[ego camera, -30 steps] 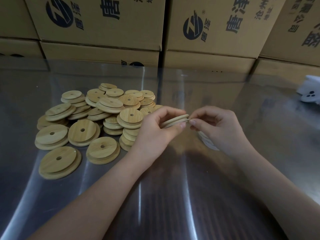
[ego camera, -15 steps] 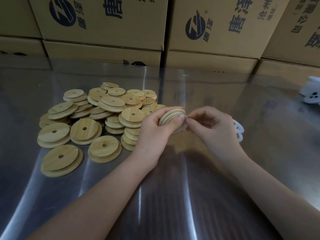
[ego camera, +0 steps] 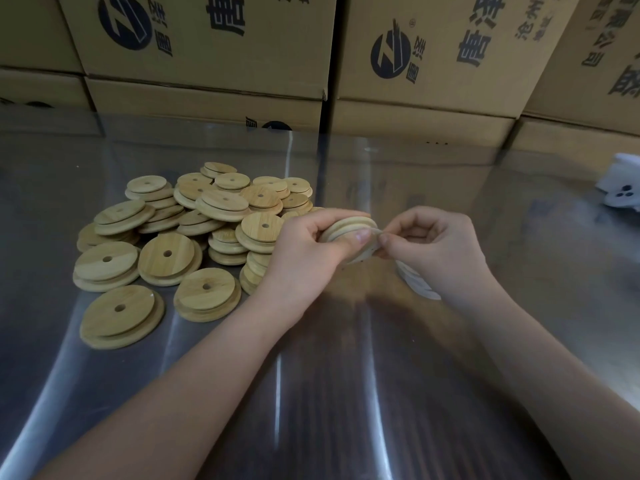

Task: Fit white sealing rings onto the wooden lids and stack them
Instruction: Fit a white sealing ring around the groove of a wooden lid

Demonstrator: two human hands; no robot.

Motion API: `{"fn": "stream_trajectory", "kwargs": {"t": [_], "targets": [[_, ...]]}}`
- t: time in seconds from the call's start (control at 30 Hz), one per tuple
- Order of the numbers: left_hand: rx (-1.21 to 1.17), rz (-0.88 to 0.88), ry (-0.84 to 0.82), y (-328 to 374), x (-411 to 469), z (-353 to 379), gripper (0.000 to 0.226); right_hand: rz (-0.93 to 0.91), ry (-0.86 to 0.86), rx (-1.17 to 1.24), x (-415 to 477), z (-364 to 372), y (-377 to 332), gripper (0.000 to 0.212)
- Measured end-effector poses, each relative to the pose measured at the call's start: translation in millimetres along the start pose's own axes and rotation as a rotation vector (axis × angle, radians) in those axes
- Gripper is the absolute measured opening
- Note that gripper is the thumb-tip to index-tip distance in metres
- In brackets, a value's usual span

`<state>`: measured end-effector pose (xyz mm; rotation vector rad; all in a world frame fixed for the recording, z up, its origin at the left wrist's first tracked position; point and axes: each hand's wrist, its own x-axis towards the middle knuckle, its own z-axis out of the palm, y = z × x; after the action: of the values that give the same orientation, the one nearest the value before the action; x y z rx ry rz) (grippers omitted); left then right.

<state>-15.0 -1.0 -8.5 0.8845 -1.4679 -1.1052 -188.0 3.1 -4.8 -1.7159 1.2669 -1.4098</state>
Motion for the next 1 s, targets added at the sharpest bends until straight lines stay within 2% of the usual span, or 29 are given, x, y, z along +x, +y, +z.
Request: {"fn": "stream_trajectory", "kwargs": {"t": [0.3, 0.43, 0.53, 0.67, 0.8, 1.0], "targets": [[0.062, 0.075, -0.076, -1, 0, -3, 0.028, -0.043, 0.002, -0.053, 0, 0, 7, 0.012], [0.089, 0.101, -0.032, -4, -2, 0, 0.030, -0.201, -0.012, -0.245, -2, -2, 6, 0.025], [0.074, 0.100, -0.011, -7, -5, 5, 0.024, -0.263, -0.021, -0.272, -4, -1, 4, 0.021], [0.043, 0.080, 0.006, -6, -7, 7, 0.022, -0.303, -0.023, -0.257, -6, 3, 1, 0.007], [-0.027, 0.018, 0.100, -6, -7, 9, 0.015, -0.317, 0.032, -0.297, -9, 11, 3, 0.004], [-0.220, -0.098, 0.165, -4, -7, 11, 0.008, -0.240, 0.174, -0.244, -12, 24, 5, 0.011]]}}
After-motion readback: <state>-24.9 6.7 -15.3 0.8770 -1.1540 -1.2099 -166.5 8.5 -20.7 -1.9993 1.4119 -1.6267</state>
